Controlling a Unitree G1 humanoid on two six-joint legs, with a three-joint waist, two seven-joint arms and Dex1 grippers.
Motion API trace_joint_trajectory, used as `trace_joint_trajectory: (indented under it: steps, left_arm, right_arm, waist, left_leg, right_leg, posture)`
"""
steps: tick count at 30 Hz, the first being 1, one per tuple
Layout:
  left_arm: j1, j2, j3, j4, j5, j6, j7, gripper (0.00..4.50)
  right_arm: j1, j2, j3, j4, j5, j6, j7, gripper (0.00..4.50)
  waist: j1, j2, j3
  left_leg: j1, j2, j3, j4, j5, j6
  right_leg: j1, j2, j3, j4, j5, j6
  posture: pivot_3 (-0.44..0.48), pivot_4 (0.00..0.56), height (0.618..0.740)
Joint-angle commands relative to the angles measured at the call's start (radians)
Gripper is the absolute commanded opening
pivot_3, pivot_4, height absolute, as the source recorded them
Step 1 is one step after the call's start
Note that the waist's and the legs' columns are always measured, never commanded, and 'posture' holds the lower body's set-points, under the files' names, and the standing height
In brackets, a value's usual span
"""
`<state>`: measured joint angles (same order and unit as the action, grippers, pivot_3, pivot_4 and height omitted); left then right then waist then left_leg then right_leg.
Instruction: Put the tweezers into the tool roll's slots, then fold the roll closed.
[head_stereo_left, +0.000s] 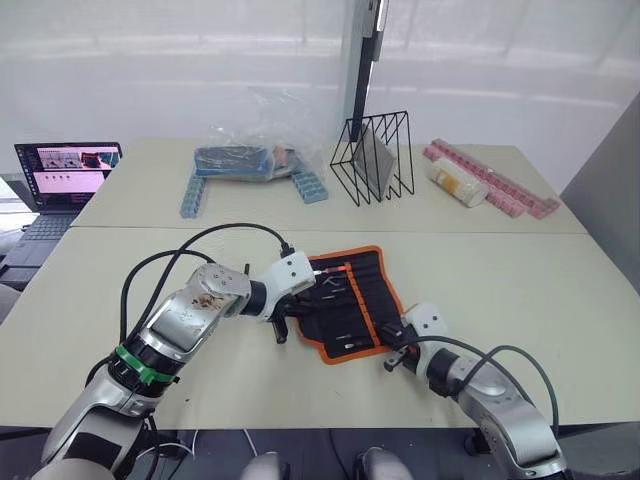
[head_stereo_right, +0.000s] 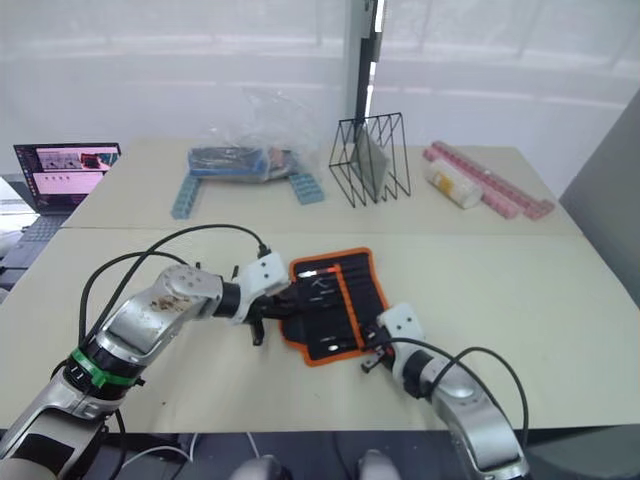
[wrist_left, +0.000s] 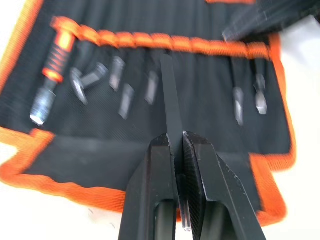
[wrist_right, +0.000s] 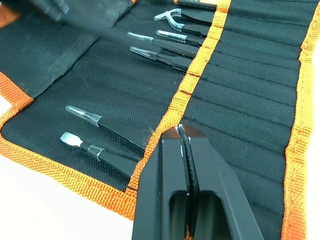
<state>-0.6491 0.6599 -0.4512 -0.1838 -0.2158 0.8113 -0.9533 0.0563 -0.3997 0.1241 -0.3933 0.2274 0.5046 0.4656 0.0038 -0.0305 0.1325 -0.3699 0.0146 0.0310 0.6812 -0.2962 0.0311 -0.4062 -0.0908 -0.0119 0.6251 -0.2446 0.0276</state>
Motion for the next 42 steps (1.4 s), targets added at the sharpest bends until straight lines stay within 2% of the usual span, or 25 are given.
trace_joint_trajectory:
  steps: [1, 16, 26, 42]
  left_arm:
    - [-0.03, 0.003, -0.025, -0.021, 0.021, -0.002, -0.031, 0.01]
    - [-0.182, -0.098, -0.141, 0.14, 0.135, 0.057, -0.047, 0.01]
    - [-0.199, -0.094, -0.2, 0.131, 0.174, 0.08, -0.087, 0.01]
    - [-0.283, -0.177, -0.235, 0.242, 0.246, 0.059, -0.094, 0.01]
  right_arm:
    - [0.057, 0.002, 0.029, 0.01, -0.015, 0.021, -0.007, 0.0]
    - [0.099, 0.021, 0.036, -0.026, -0.022, 0.027, -0.037, 0.0]
    - [0.086, 0.038, 0.038, -0.013, -0.025, 0.028, -0.046, 0.0]
    - [0.089, 0.051, 0.044, -0.01, -0.03, 0.025, -0.049, 0.0]
  waist:
    - [0.002, 0.0, 0.0]
    - [0.003, 0.0, 0.0]
    - [-0.001, 0.0, 0.0]
    - [0.003, 0.0, 0.0]
  left_leg:
    - [0.0, 0.0, 0.0, 0.0, 0.0, 0.0]
    - [0.0, -0.001, 0.0, 0.002, 0.0, 0.0]
    - [0.0, 0.0, 0.0, 0.002, 0.0, 0.0]
    - [0.0, 0.0, 0.0, 0.007, 0.0, 0.001]
  right_leg:
    - [0.0, 0.0, 0.0, 0.0, 0.0, 0.0]
    - [0.0, 0.002, 0.0, 0.001, 0.0, 0.0]
    - [0.0, 0.002, 0.001, 0.003, -0.001, 0.0]
    - [0.002, 0.002, 0.001, 0.005, -0.001, 0.0]
  posture:
    - [0.0, 0.15, 0.722]
    - [0.0, 0.15, 0.722]
    - [0.0, 0.15, 0.722]
    - [0.0, 0.15, 0.722]
